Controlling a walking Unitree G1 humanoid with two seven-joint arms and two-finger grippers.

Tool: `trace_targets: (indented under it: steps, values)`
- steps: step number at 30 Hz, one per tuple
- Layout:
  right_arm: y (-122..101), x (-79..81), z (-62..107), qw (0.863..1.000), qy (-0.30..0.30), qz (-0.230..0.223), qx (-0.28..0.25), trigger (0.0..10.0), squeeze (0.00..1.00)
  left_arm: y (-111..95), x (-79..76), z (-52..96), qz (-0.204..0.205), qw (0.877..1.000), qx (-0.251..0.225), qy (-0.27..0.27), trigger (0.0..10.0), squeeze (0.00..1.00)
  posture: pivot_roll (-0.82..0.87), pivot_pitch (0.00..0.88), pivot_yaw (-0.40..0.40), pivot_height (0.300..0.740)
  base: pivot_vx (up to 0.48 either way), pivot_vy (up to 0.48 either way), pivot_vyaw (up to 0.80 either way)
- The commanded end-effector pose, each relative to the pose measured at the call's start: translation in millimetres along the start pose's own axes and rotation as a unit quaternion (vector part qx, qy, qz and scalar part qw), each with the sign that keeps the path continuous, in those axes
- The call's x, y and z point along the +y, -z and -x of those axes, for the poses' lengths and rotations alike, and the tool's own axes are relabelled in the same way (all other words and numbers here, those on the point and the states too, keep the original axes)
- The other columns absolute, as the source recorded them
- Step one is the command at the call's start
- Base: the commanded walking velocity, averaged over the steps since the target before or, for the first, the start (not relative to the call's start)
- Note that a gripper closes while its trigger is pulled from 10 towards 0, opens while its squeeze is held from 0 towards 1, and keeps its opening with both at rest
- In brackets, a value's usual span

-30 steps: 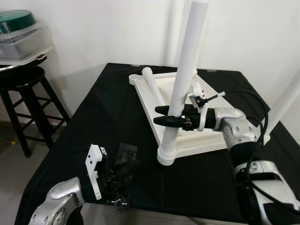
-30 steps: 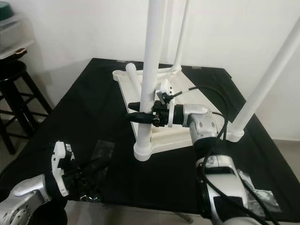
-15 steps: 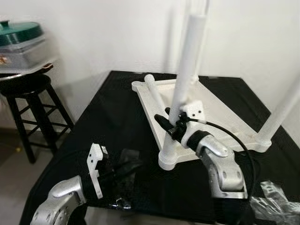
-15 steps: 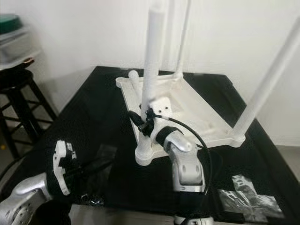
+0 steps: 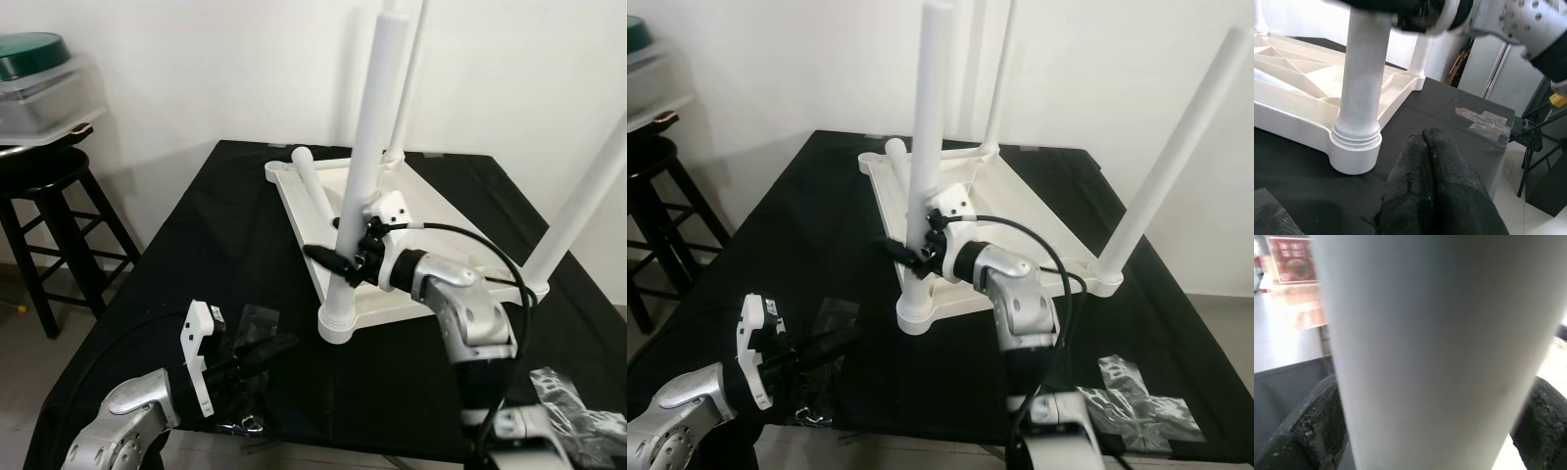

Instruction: Building children table

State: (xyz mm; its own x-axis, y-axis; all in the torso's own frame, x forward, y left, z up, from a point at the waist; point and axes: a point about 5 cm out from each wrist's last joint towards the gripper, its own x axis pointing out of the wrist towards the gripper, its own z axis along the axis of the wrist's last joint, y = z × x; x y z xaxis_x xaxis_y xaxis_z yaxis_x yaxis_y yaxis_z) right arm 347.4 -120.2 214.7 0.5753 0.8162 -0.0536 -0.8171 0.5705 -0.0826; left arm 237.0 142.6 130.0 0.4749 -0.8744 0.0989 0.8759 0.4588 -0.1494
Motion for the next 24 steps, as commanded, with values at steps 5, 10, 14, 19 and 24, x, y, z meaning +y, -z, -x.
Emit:
trace_targets:
  steps: [5,10,14,19,24]
  values:
    - [-20.6,-9.8,-4.1,0.982,-0.186,0.036,-0.018,10.0,0.0,2.2,-1.2,-1.7,0.001,1.0,0.002,0.004,10.0,0.0,-0.02,0.0,-0.06,0.74,0.0,0.0,0.0]
    - [-19.7,-11.3,-8.4,0.975,-0.22,0.026,0.001,10.0,0.0,2.0,-2.6,-1.3,0.0,1.0,0.002,0.003,10.0,0.0,0.0,0.0,-0.063,0.74,0.0,0.0,0.0]
    - [-18.0,-16.2,-13.2,0.973,-0.227,0.024,0.023,1.7,0.0,1.8,-3.4,-0.9,-0.001,1.0,0.002,0.001,10.0,0.0,0.0,0.0,-0.066,0.74,0.0,0.0,0.0]
    - [-15.8,-22.1,-10.0,0.969,-0.243,0.01,0.036,0.0,0.0,1.8,-3.3,-0.6,-0.003,1.0,0.001,0.0,10.0,0.0,0.0,0.0,-0.068,0.74,0.0,0.0,0.0]
    - [-14.8,-26.4,-4.5,0.97,-0.243,0.008,0.034,0.0,0.0,1.5,-3.2,-0.3,-0.003,1.0,0.001,0.0,10.0,0.0,0.0,0.0,-0.067,0.74,0.0,0.0,0.0]
